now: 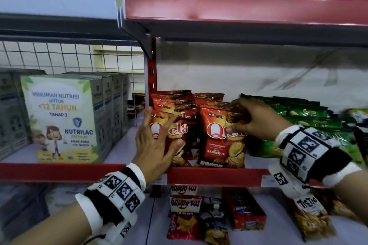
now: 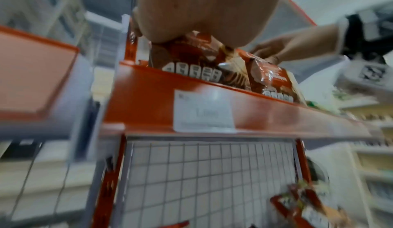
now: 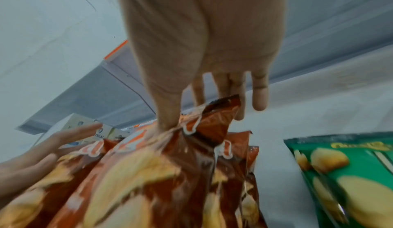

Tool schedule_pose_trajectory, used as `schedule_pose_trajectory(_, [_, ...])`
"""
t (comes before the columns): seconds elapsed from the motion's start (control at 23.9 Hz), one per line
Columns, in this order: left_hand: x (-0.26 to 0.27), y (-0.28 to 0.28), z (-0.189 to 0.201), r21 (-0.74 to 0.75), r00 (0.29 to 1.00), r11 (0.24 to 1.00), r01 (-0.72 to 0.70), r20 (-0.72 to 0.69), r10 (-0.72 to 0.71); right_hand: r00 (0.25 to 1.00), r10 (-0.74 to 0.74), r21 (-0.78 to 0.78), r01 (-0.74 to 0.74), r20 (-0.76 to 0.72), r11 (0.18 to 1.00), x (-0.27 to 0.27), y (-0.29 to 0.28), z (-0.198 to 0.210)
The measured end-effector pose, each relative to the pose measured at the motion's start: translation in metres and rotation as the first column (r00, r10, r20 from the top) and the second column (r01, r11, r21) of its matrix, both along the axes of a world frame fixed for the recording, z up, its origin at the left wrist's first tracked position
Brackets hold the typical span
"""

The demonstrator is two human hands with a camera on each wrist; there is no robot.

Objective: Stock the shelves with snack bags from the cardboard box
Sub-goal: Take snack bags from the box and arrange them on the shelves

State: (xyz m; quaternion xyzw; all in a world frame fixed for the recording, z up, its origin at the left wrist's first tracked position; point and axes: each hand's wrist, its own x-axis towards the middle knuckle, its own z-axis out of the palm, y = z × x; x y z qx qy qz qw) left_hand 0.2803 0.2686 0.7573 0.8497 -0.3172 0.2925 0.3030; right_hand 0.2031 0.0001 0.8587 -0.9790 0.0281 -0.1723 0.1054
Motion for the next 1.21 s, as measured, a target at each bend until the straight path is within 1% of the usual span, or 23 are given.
schedule_pose_trajectory(0.04, [0.0, -0.001, -0.002, -0.136, 0.997, 0.99, -0.03, -0.073, 0.02, 0.995, -0.023, 0.101, 0.013, 0.095, 0.995, -0.001, -0.001, -0.011])
schedule_pose_trajectory(0.08, [0.002, -0.002, -0.003, -0.275, 0.988, 0.959, -0.071, -0.153, 0.029, 0.982, -0.051, 0.232, 0.008, 0.18, 0.973, -0.002, -0.001, -0.023])
schedule_pose_trajectory(0.13, [0.004, -0.003, -0.002, -0.383, 0.971, 0.918, -0.101, -0.24, 0.007, 0.964, -0.09, 0.355, -0.004, 0.248, 0.935, -0.003, -0.001, -0.034])
schedule_pose_trajectory(0.21, [0.006, -0.002, 0.002, -0.512, 0.911, 0.855, -0.083, -0.387, -0.143, 0.936, -0.141, 0.54, -0.06, 0.323, 0.839, -0.005, 0.001, -0.055])
schedule_pose_trajectory(0.25, [0.007, -0.001, 0.002, -0.536, 0.88, 0.842, -0.067, -0.429, -0.204, 0.937, -0.116, 0.613, -0.119, 0.329, 0.781, -0.004, 0.002, -0.066])
schedule_pose_trajectory(0.29, [0.007, 0.0, 0.001, -0.545, 0.867, 0.836, -0.066, -0.446, -0.222, 0.943, -0.068, 0.671, -0.18, 0.326, 0.719, -0.003, 0.004, -0.076])
schedule_pose_trajectory(0.33, [0.007, 0.0, 0.001, -0.549, 0.873, 0.832, -0.08, -0.441, -0.208, 0.945, -0.019, 0.711, -0.233, 0.328, 0.664, -0.004, 0.007, -0.085])
schedule_pose_trajectory(0.38, [0.006, 0.0, 0.0, -0.562, 0.885, 0.821, -0.102, -0.428, -0.183, 0.942, 0.008, 0.734, -0.267, 0.335, 0.625, -0.004, 0.009, -0.092])
schedule_pose_trajectory(0.42, [0.006, -0.001, -0.002, -0.585, 0.896, 0.801, -0.125, -0.414, -0.163, 0.936, 0.009, 0.748, -0.288, 0.353, 0.598, -0.003, 0.01, -0.097])
schedule_pose_trajectory(0.5, [0.005, -0.002, -0.002, -0.632, 0.911, 0.764, -0.134, -0.382, -0.157, 0.913, -0.041, 0.767, -0.316, 0.406, 0.559, 0.001, 0.011, -0.103])
schedule_pose_trajectory(0.59, [0.005, -0.007, 0.0, -0.648, 0.923, 0.751, -0.125, -0.353, -0.152, 0.892, -0.077, 0.766, -0.336, 0.446, 0.549, 0.005, 0.01, -0.103])
schedule_pose_trajectory(0.71, [0.009, -0.017, 0.002, -0.663, 0.933, 0.736, -0.136, -0.335, -0.13, 0.871, -0.109, 0.743, -0.337, 0.479, 0.578, 0.01, 0.009, -0.101])
schedule_pose_trajectory(0.84, [0.012, -0.021, -0.003, -0.628, 0.927, 0.758, -0.177, -0.364, -0.085, 0.883, -0.103, 0.75, -0.321, 0.458, 0.579, 0.013, 0.009, -0.105])
schedule_pose_trajectory(0.92, [0.014, -0.021, -0.006, -0.609, 0.918, 0.771, -0.188, -0.389, -0.084, 0.895, -0.092, 0.749, -0.305, 0.437, 0.589, 0.013, 0.009, -0.106])
schedule_pose_trajectory(1.09, [0.016, -0.019, -0.007, -0.573, 0.907, 0.799, -0.184, -0.413, -0.087, 0.908, -0.14, 0.726, -0.215, 0.394, 0.653, 0.013, 0.009, -0.105])
schedule_pose_trajectory(1.21, [0.017, -0.017, -0.006, -0.485, 0.884, 0.837, -0.253, -0.467, -0.003, 0.918, -0.155, 0.709, -0.165, 0.364, 0.686, 0.011, 0.008, -0.104])
